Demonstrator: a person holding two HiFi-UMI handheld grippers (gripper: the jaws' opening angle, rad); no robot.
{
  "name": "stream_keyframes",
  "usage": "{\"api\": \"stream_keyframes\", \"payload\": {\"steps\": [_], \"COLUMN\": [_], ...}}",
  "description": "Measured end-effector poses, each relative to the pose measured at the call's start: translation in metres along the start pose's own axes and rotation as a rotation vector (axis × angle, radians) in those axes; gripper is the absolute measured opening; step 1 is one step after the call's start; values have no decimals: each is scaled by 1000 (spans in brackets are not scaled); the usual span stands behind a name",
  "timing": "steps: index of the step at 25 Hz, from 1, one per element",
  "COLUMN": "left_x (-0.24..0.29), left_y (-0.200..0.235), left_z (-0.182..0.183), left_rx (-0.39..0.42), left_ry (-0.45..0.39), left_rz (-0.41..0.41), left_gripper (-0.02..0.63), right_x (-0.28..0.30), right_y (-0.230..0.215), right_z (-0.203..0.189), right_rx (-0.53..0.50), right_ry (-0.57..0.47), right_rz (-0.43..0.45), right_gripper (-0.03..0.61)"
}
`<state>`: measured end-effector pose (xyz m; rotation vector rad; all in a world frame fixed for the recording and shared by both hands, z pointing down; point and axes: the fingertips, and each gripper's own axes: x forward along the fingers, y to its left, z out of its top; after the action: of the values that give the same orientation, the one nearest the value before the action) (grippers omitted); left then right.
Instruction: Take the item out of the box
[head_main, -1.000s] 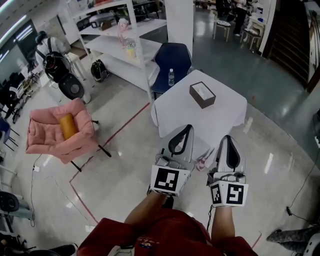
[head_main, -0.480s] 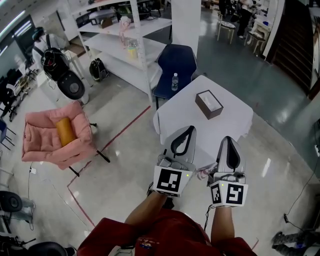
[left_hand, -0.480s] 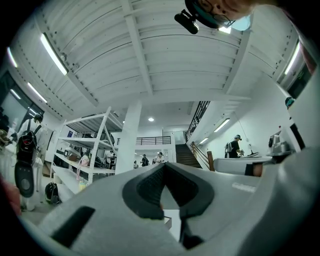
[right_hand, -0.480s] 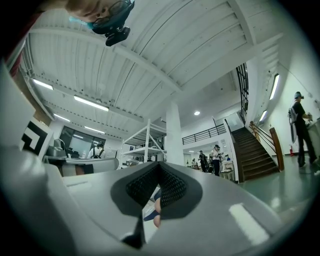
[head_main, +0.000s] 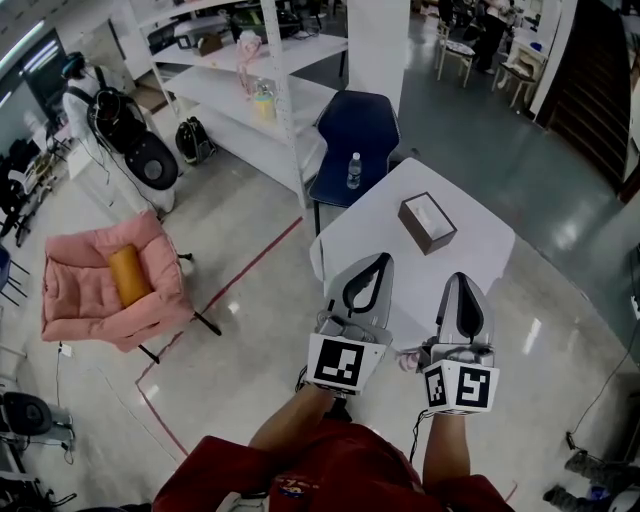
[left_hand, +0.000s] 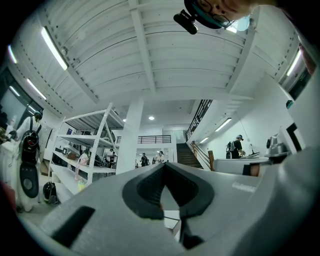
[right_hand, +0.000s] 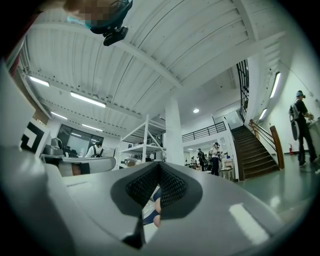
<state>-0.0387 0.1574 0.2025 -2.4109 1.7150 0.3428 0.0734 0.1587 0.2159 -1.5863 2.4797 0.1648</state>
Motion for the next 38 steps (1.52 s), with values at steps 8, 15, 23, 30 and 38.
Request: {"api": "stream_keyframes", "payload": {"steps": [8,15,23,30,38], "left_x": [33,54,73,100,159], "left_y": [44,70,87,91,89], "left_z": [-10,-21,-32,-41,-53], "left_rx": [-18,-24,-49,-44,-6], "left_ry": [1,6,4,1,-1], "left_rz": [-10,-28,-36,-36,-36], "left_gripper": [2,2,2,2,2], "right_x": [53,85,109,132,177], "right_y": [6,11,8,-11,-48], "right_z": [-13,-24,-30,-42,-55], "right_rx": [2,-8,-29,-16,9], "right_ry": [10,16,27,28,30], "right_rz": [-14,-34,-52,-55,-30], "right_gripper": [0,0,0,0,0]}}
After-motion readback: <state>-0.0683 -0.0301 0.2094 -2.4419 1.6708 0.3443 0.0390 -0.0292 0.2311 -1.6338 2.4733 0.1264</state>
